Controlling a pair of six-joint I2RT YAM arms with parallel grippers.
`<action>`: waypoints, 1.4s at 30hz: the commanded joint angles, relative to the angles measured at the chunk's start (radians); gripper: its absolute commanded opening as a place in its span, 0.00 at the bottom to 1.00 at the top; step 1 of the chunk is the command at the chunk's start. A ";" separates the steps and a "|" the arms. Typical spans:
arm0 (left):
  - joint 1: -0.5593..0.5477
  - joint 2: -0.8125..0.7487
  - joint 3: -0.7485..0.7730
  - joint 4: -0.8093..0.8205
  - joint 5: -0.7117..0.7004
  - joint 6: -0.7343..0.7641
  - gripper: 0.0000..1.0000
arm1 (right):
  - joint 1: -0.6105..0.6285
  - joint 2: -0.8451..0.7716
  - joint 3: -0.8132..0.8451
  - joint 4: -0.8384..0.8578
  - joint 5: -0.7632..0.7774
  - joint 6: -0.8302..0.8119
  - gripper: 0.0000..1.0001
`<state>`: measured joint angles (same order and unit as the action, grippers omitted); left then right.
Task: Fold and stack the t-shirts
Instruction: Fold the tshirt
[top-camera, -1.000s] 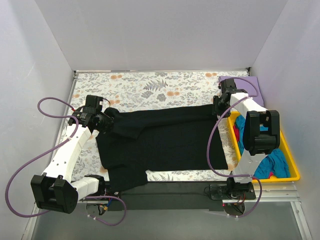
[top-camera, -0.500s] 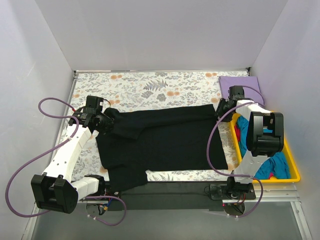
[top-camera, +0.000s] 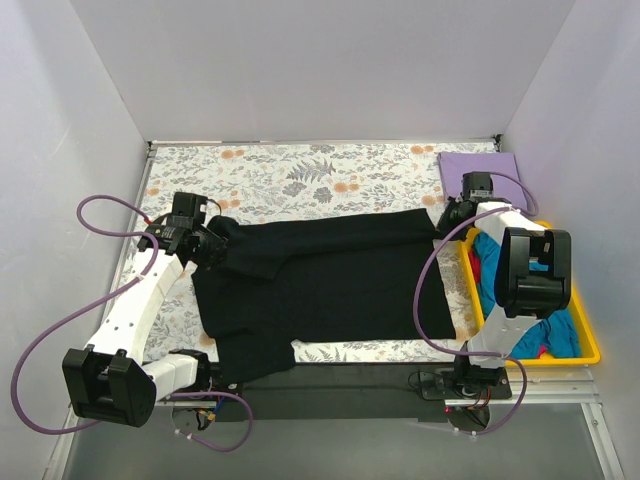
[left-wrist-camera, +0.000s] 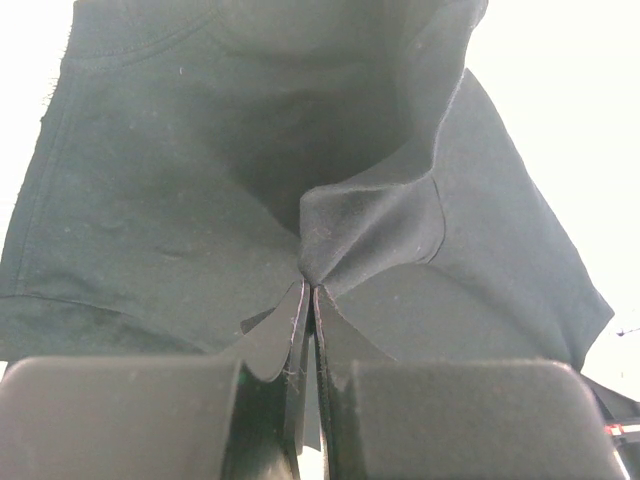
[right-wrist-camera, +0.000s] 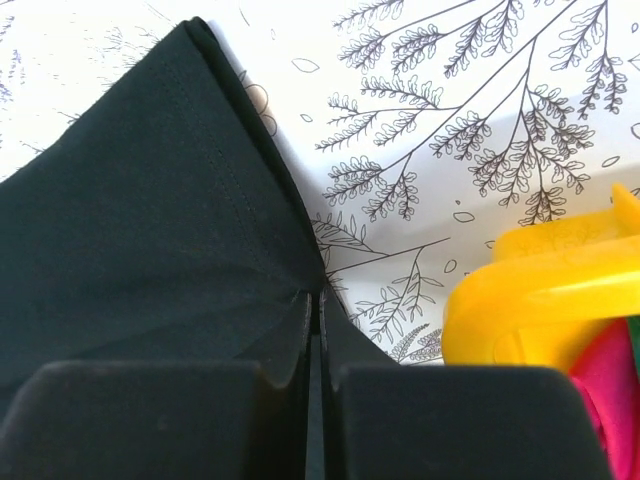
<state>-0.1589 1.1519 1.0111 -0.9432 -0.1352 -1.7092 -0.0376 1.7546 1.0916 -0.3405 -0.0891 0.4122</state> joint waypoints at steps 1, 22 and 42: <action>0.005 -0.017 0.046 -0.028 -0.030 0.006 0.00 | -0.005 -0.046 0.024 -0.012 -0.009 -0.004 0.01; 0.005 -0.020 0.011 -0.057 -0.086 0.008 0.00 | -0.005 -0.021 -0.004 -0.087 -0.052 -0.046 0.14; 0.005 -0.009 0.098 -0.083 -0.083 0.020 0.00 | -0.005 -0.037 0.025 -0.132 -0.058 -0.078 0.06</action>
<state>-0.1589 1.1545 1.0931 -0.9981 -0.1947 -1.6924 -0.0391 1.7370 1.0893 -0.4515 -0.1364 0.3473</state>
